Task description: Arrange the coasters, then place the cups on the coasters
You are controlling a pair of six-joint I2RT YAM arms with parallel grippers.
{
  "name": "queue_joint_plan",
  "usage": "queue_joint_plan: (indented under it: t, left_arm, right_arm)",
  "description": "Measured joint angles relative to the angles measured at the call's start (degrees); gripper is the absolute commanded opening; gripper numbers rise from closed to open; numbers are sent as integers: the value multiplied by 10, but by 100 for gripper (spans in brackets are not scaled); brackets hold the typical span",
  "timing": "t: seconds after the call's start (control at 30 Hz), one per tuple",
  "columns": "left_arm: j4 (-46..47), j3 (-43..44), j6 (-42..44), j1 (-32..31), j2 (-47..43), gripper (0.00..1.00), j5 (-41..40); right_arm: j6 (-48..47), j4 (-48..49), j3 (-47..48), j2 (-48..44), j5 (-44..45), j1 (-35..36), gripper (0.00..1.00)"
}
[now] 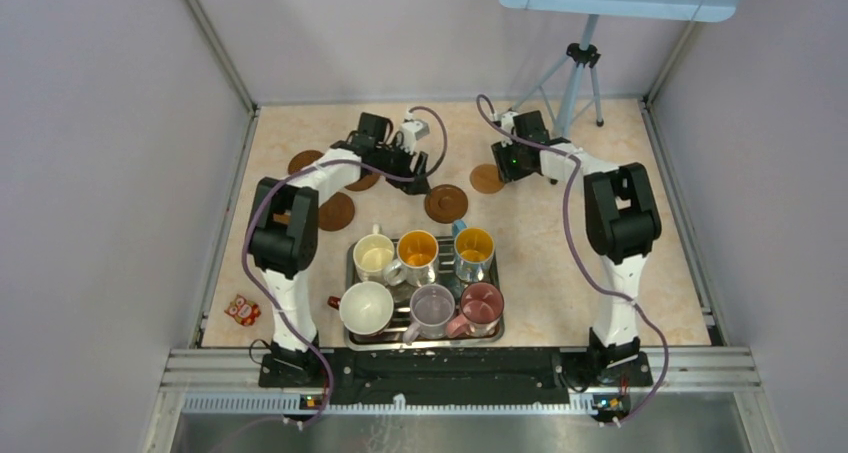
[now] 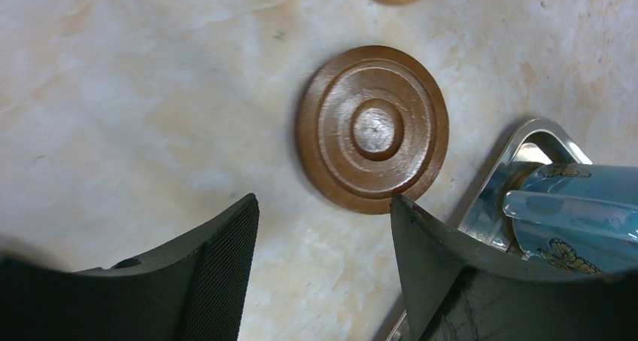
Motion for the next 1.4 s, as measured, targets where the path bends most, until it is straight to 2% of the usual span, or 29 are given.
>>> queue_joint_plan:
  t: [0.2,0.33,0.67,0.9,1.23,1.4]
  left_arm:
    - [-12,0,26,-68,34,73,-32]
    - [-12,14,37,-87,53,71,-55]
    - [3,99,39,-97,113,64,-141]
    - [22,173,28,-97,167,64,-174]
    - [49,236,3,-97,216,65,-167]
    - [46,269,-5,-96,236,70,-156]
  right_arm:
    - [-18,7,-30,-21,7,-20,38]
    - [-31,12,-31,-22,22,-28,39]
    - [-56,42,-38,-22,85,-39,38]
    - [-64,47,-37,-22,104,-59,39]
    - [-52,49,15,16,90,-59,39]
    - [-34,44,23,20,52,-59,43]
